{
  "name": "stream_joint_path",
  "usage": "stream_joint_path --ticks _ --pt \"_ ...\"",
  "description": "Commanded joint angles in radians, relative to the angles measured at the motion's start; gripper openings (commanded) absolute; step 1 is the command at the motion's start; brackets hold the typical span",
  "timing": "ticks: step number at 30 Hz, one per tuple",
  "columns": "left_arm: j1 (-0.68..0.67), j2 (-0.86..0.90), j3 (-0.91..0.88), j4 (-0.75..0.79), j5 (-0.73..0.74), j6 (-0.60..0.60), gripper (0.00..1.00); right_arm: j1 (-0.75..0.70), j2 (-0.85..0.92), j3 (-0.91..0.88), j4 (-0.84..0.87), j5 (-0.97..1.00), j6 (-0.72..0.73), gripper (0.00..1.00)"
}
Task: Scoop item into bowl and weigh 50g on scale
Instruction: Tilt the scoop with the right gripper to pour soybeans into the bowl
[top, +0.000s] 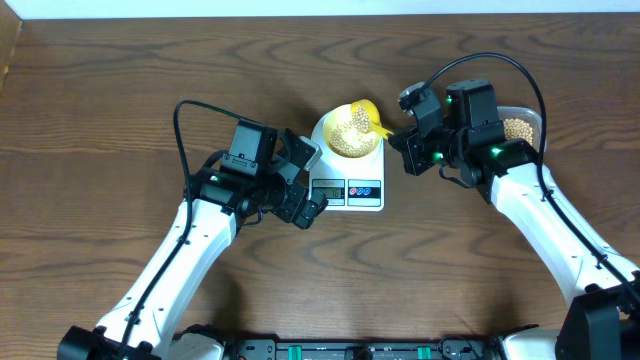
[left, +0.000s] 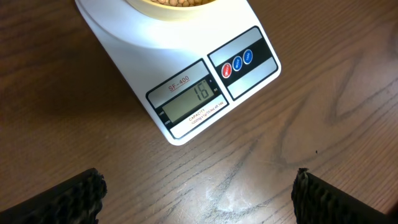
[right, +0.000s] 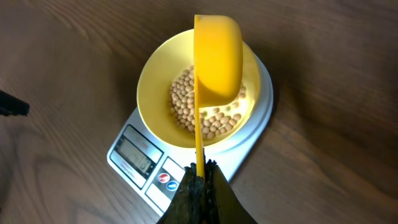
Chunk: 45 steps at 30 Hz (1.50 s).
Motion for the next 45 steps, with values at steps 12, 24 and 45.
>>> stream_joint_path --ticks 12,24,45 --pt "0.003 0.008 0.002 -0.001 -0.009 0.009 0.98 0.077 0.005 0.012 0.019 0.093 -0.15 0.01" --pt "0.003 0.008 0.002 -0.001 -0.009 0.009 0.98 0.079 0.005 0.012 0.055 0.109 -0.161 0.01" --pt "0.003 0.008 0.002 -0.001 -0.009 0.009 0.98 0.148 -0.005 0.03 0.056 0.227 -0.287 0.01"
